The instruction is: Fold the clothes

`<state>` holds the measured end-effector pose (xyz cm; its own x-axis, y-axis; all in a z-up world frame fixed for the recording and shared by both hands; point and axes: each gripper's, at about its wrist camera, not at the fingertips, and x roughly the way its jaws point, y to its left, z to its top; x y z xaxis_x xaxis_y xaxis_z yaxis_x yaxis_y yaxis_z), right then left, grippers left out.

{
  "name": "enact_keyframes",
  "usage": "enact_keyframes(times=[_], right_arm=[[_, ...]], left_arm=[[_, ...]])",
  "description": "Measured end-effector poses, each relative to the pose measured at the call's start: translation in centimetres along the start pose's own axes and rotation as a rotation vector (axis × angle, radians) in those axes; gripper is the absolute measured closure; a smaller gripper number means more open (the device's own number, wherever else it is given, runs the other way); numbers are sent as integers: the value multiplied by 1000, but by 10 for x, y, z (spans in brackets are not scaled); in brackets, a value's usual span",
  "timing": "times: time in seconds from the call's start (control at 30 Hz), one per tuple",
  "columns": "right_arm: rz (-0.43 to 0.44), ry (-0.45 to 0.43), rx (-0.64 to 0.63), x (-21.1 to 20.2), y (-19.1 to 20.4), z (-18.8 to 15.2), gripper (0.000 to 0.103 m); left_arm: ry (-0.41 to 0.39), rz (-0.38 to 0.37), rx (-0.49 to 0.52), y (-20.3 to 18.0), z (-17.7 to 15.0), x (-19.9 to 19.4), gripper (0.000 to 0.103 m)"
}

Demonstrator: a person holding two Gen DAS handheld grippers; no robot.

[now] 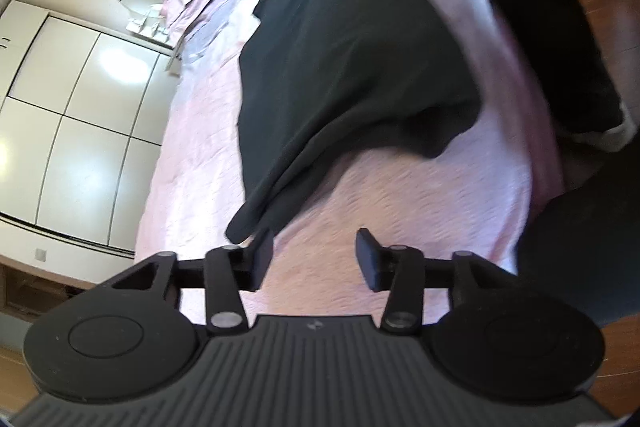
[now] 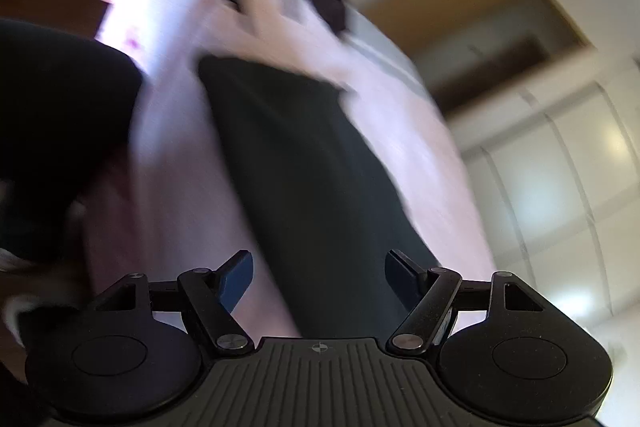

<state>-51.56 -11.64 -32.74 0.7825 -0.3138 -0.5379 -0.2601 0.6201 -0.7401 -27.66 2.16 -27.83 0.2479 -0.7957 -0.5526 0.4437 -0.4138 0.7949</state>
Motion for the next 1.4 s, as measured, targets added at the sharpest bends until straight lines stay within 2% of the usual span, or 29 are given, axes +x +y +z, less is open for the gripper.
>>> enact_keyframes(times=[0.1, 0.13, 0.17, 0.23, 0.3, 0.5, 0.6, 0.63, 0.67, 0.7, 0.73, 0.97, 1.1, 1.27, 1.4], right_arm=[[60, -27, -56, 23, 15, 20, 34], [67, -25, -76, 30, 18, 22, 46], [74, -19, -97, 36, 23, 25, 69], [99, -24, -56, 36, 12, 29, 99], [114, -39, 4, 26, 5, 33, 100], [48, -74, 155, -11, -39, 30, 101], [35, -70, 202, -18, -48, 28, 101], [39, -68, 209, -17, -47, 28, 101], [43, -67, 214, -17, -46, 28, 101], [48, -65, 218, -16, -45, 28, 101], [54, -65, 220, -14, -43, 28, 101], [123, -69, 223, -4, -21, 29, 100], [131, -114, 274, -5, -25, 25, 100], [68, -251, 534, -29, -73, -5, 100], [-34, -374, 814, -54, -121, -57, 101]], left_arm=[[-21, 24, 0, 8, -5, 15, 43], [-34, 32, 5, 9, -6, 20, 36], [-49, 40, 11, 11, -7, 24, 31], [-75, 48, 25, 15, -7, 34, 24], [-102, 53, 46, 18, -6, 42, 22], [-153, 84, 148, 21, 4, 82, 22], [-174, 96, 206, 21, 11, 100, 26], [-177, 88, 222, 22, 13, 103, 37], [-176, 76, 235, 23, 15, 106, 66], [-171, 66, 236, 24, 17, 108, 83], [-162, 58, 232, 26, 18, 109, 89], [-141, 11, 192, 33, 15, 98, 93], [-120, 20, 173, 51, 34, 93, 93], [-159, 73, 111, 123, 98, 92, 92], [-221, 97, 95, 169, 175, 115, 90]])
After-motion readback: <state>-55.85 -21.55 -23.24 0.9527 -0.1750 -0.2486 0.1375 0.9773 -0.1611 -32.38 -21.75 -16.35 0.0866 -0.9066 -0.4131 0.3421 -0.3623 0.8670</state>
